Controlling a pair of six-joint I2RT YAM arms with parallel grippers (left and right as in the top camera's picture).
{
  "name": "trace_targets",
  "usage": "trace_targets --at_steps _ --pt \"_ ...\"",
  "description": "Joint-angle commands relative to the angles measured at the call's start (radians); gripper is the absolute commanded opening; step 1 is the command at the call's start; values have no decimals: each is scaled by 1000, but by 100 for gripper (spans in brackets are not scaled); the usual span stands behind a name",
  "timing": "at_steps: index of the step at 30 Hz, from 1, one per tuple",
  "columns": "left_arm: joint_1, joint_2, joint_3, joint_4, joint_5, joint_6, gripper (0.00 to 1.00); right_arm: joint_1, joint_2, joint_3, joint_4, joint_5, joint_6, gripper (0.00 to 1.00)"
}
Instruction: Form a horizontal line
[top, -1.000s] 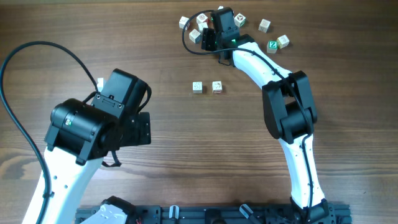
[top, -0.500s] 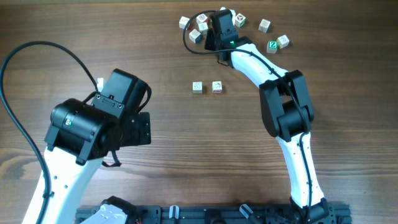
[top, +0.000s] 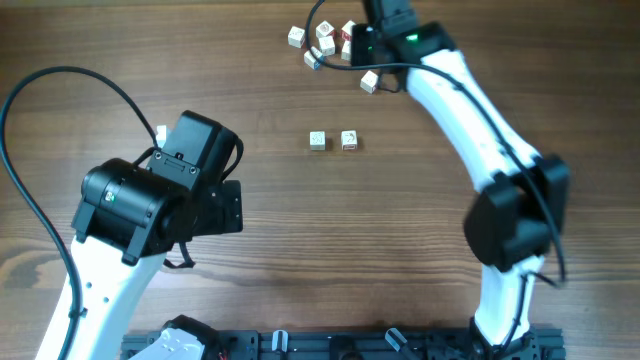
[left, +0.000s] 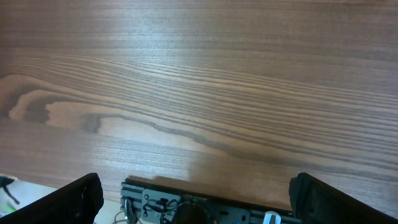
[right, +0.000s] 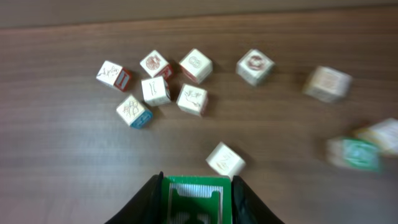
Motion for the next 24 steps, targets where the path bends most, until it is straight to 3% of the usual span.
trace_targets --at_steps 1,3,6,11,16,24 --pt "3 -7 0 -1 -9 -2 100 -33 -45 6 -109 74 -19 29" --pt "3 -7 0 -1 -9 -2 100 -55 -42 -16 -220 45 -16 29" --pt "3 -7 0 -1 -9 -2 100 -58 -40 -129 -206 0 -15 30" --pt "3 -7 0 -1 -9 -2 100 -56 -39 -431 76 -175 18 29" --pt "3 -7 0 -1 -9 -2 100 -49 -37 -647 332 -196 57 32" --pt "3 -7 0 -1 -9 -2 100 -2 -37 -679 368 -267 33 32"
